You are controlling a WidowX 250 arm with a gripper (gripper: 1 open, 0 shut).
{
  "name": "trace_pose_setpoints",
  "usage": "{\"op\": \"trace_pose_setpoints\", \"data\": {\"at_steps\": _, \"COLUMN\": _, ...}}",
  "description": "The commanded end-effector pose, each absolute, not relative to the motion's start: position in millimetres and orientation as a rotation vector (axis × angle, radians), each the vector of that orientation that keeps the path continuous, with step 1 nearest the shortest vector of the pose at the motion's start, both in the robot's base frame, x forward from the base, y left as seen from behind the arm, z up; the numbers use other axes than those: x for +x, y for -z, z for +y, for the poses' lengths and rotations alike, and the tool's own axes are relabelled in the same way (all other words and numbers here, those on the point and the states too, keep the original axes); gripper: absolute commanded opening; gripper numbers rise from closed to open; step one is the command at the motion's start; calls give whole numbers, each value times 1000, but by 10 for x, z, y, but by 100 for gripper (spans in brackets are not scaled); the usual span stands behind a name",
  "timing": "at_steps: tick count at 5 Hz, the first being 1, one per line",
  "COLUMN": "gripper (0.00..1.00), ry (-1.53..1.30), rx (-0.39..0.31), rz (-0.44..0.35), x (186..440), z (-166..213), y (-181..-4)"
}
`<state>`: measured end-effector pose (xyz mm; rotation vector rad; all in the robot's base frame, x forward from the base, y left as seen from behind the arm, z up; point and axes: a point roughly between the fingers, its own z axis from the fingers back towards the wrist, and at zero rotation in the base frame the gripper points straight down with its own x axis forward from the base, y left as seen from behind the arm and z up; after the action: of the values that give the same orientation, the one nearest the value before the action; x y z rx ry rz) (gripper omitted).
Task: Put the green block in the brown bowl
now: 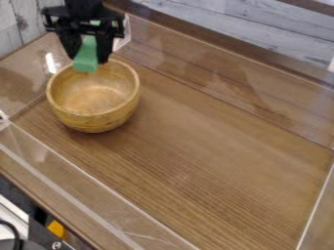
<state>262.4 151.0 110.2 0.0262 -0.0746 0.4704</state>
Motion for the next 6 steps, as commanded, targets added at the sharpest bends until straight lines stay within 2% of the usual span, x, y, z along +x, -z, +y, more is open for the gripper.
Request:
{"op": "trace_pose_setpoints", "data": {"at_steps": 1, "gripper": 0, "ry": -549, "rx": 42, "rz": -115, "x": 2681, "z": 1654, "y": -1334}}
{"op": "trace_pose_setpoints", "data": {"at_steps": 5, "gripper": 0, "ry": -416, "rx": 22, "rz": -92, "x": 2797, "z": 1188, "y": -1489}}
{"op": "trace_pose_setpoints", "data": {"at_steps": 6, "gripper": 0, "ry": -456, "rx": 16, "rz": -86, "x": 2779, "z": 1099, "y": -1424}}
